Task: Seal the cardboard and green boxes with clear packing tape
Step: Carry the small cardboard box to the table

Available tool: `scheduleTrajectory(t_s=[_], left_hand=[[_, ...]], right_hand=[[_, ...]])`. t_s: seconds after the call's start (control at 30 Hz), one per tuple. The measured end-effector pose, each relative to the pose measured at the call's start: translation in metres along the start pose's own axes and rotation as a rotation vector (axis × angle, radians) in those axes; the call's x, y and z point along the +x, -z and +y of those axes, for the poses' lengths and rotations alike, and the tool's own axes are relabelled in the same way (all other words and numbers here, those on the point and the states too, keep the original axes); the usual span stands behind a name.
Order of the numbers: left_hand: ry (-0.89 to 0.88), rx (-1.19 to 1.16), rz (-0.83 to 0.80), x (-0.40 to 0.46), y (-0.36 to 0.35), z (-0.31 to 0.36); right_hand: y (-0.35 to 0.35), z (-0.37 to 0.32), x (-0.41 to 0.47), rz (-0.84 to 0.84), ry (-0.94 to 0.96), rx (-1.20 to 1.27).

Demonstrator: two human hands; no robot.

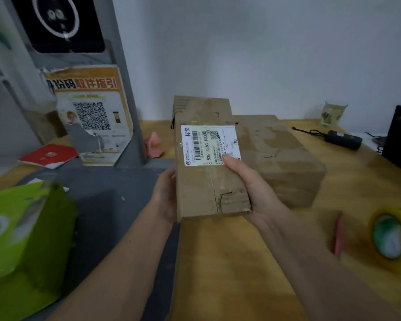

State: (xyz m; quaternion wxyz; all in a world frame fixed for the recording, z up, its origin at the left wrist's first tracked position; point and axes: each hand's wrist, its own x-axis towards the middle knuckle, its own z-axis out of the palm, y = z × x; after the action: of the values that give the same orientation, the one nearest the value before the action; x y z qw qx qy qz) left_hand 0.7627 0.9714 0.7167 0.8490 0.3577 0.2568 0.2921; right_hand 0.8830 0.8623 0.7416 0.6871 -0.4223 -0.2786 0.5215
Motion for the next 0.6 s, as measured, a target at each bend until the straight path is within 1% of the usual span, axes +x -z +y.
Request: scheduleTrajectory(t_s=[0.03, 0.1, 0.17, 0.23, 0.27, 0.37, 0.5, 0.6], left_hand=[[0.002, -0.04, -0.007, -0.005, 0.004, -0.001], [0.007, -0.094, 0.036, -0.019, 0.011, -0.006], [0.024, -0.084, 0.069, -0.04, 0.01, -0.014], [0.021, -0.067, 0.069, -0.058, 0.007, -0.023], [0.038, -0.048, 0.088, -0.066, 0.004, -0.026], [0.052, 0.028, 0.039, -0.089, 0.0, -0.038], [0.048, 0.164, -0.024, -0.114, 0.006, -0.054], [0.039, 0.323, -0.084, -0.127, 0.016, -0.066]], right_hand=[[0.0, 0.002, -0.009, 0.003, 0.0, 0.003], [0.002, 0.008, -0.025, 0.022, -0.035, 0.029], [0.004, 0.016, -0.039, 0.021, -0.049, 0.017], [0.006, 0.022, -0.054, 0.019, -0.049, 0.022], [0.007, 0.025, -0.062, 0.022, -0.051, 0.029], [0.012, 0.035, -0.081, 0.063, -0.053, 0.073], [0.018, 0.043, -0.095, 0.17, -0.017, 0.018], [0.021, 0.047, -0.104, 0.229, 0.0, 0.003]])
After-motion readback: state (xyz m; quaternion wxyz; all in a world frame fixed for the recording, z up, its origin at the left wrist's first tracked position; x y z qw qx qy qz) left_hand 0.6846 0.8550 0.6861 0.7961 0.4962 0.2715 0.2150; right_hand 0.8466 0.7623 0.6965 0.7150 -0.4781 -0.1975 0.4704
